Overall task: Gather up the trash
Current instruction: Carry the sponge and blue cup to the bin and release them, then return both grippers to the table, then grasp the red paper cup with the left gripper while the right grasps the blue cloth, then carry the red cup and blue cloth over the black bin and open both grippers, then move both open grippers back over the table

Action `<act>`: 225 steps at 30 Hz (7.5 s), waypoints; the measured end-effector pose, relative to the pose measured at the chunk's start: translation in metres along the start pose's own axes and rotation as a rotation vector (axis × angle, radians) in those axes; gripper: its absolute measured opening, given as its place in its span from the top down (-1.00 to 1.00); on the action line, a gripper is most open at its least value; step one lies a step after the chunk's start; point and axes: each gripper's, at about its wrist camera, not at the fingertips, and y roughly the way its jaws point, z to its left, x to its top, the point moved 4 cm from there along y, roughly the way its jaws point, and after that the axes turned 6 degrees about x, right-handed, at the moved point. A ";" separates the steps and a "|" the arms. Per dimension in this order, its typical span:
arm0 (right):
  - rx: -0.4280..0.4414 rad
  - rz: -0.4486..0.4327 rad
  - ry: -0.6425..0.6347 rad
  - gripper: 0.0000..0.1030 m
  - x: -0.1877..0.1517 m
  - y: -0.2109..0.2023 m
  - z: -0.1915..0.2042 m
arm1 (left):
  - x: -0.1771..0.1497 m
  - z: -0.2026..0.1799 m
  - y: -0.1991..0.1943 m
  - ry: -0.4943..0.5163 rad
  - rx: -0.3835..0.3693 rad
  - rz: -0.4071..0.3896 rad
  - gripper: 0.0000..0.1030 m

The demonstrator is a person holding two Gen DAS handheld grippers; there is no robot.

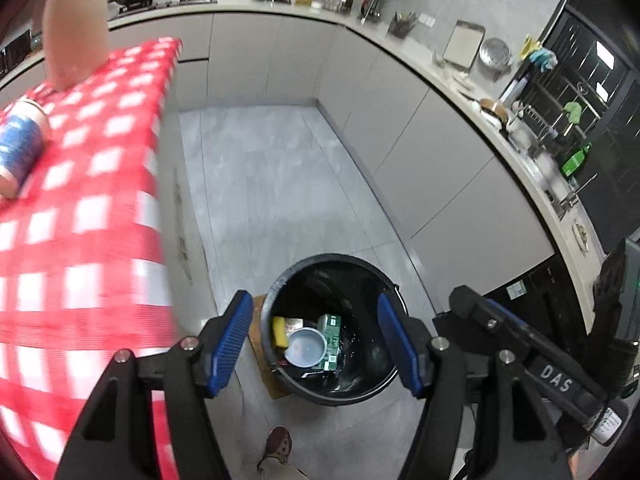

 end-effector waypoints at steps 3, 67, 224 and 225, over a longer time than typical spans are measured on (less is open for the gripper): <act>0.022 -0.008 -0.015 -0.53 -0.004 -0.006 0.028 | 0.003 0.022 -0.018 -0.010 0.002 -0.023 -0.29; 0.245 0.106 -0.342 -0.53 -0.137 0.121 0.463 | -0.022 0.466 -0.149 -0.322 0.382 -0.172 -0.29; 0.069 -0.084 -0.221 -0.38 -0.004 -0.001 0.126 | 0.025 0.079 -0.044 -0.074 0.132 -0.155 -0.26; 0.081 -0.083 -0.231 -0.38 -0.005 0.000 0.136 | 0.022 0.085 -0.048 -0.077 0.143 -0.161 -0.26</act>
